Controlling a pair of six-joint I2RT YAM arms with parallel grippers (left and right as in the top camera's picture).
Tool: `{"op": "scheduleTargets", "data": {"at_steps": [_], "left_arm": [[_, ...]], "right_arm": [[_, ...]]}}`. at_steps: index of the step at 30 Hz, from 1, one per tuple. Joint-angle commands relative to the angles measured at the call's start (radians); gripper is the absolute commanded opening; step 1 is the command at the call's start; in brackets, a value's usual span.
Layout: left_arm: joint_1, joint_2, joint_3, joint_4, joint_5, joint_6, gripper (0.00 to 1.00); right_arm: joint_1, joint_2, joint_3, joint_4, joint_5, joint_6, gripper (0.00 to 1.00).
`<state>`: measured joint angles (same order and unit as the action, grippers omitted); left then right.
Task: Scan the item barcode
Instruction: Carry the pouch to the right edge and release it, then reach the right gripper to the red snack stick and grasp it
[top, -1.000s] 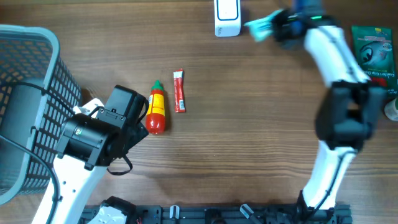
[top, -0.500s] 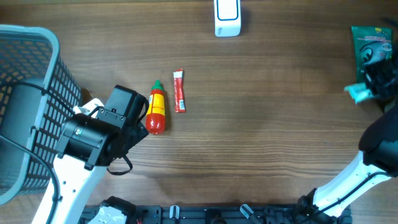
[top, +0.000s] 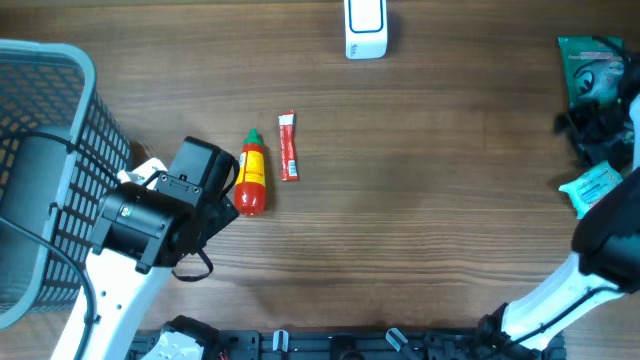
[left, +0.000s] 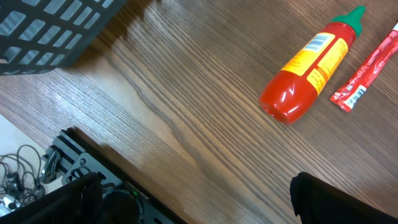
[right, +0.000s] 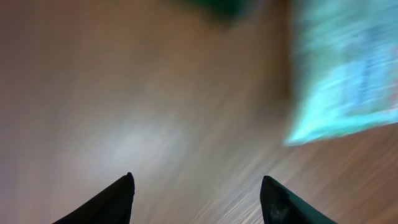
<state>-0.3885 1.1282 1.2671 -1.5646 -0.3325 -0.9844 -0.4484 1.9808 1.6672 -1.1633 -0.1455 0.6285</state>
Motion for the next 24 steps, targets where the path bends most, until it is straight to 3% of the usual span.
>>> {"op": "scheduleTargets", "data": {"at_steps": [1, 4, 8, 10, 12, 13, 16, 19, 24], "left_arm": [[-0.004, -0.008, 0.003, 0.0, -0.02, 0.009, 1.0], [-0.004, -0.008, 0.003, 0.0, -0.02, 0.009, 1.0], [-0.004, -0.008, 0.003, 0.0, -0.02, 0.009, 1.0], [-0.004, -0.008, 0.003, 0.0, -0.02, 0.009, 1.0], [-0.004, -0.008, 0.003, 0.0, -0.02, 0.009, 1.0], [-0.004, -0.008, 0.003, 0.0, -0.02, 0.009, 1.0], [-0.004, -0.008, 0.003, 0.0, -0.02, 0.009, 1.0], [-0.004, -0.008, 0.003, 0.0, -0.02, 0.009, 1.0], [-0.004, -0.008, 0.003, 0.0, -0.02, 0.009, 1.0]], "right_arm": [[0.169, -0.05, 0.025, 0.003, -0.286, -0.123, 0.74], [0.331, -0.049, 0.008, 0.065, -0.28, -0.129, 0.77], [0.613, -0.043, -0.007, 0.273, -0.254, -0.129, 0.78], [0.721, -0.043, -0.007, 0.359, -0.25, -0.13, 0.88], [0.819, -0.043, -0.007, 0.472, -0.197, -0.131, 0.91], [0.859, -0.042, -0.007, 0.512, -0.159, -0.129, 0.85], [0.973, -0.019, -0.007, 0.601, -0.004, -0.132, 0.84], [1.052, 0.041, -0.007, 0.663, 0.163, -0.132, 0.76], [1.072, 0.164, -0.007, 0.819, 0.097, -0.141, 0.68]]}}
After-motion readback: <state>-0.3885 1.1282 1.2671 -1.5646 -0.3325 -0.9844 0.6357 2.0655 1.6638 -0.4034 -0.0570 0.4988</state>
